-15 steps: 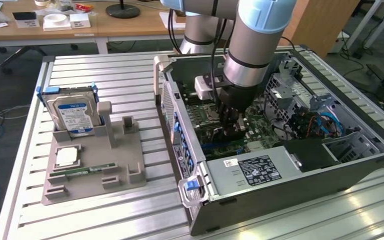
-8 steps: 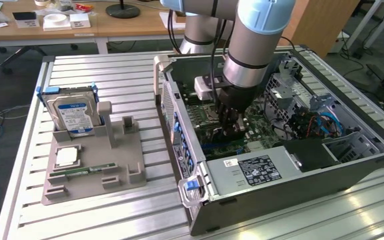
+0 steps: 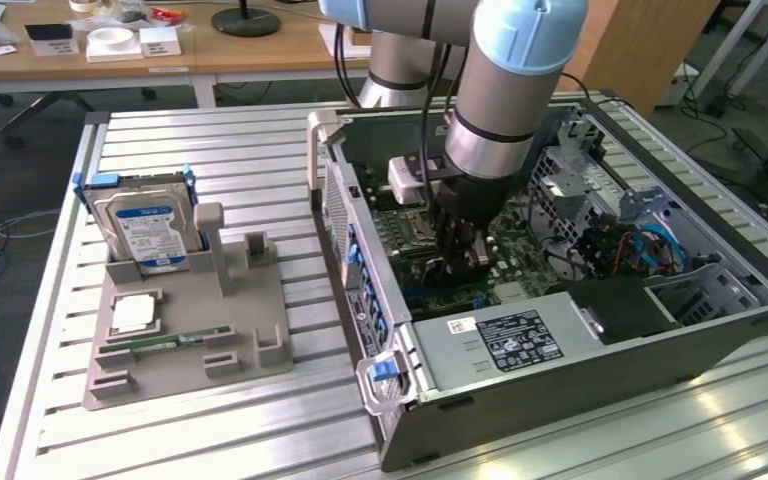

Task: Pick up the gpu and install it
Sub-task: 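Insert the gpu into the slot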

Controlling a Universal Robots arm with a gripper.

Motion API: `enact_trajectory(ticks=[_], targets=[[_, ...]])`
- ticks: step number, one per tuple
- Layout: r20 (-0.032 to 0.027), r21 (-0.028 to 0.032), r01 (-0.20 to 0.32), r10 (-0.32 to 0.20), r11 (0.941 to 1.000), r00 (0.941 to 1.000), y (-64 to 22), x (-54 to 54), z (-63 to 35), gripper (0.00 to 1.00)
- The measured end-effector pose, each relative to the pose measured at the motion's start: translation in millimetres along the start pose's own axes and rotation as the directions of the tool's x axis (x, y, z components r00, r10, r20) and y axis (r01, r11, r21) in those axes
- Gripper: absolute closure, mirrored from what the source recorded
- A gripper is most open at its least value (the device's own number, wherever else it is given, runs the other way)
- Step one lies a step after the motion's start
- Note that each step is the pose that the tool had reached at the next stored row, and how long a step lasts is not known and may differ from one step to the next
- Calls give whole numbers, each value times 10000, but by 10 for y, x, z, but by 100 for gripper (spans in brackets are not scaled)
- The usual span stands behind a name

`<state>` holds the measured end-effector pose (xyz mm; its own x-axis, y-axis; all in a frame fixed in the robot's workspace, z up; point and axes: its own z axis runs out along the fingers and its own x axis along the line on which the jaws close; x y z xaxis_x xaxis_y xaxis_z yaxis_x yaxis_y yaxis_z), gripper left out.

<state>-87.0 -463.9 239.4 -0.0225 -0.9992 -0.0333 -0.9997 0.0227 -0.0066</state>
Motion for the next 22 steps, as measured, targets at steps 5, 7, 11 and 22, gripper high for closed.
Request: enact_trajectory(ticks=[5,7,11,22], targets=[[3,1,0,0,10000,10000,1,0,6,73],[4,2,-1,1,10000,10000,7,-1,7,73],[1,2,3,-3,10000,10000,29,1,16,73],[3,-1,0,0,10000,10000,41,1,21,73]])
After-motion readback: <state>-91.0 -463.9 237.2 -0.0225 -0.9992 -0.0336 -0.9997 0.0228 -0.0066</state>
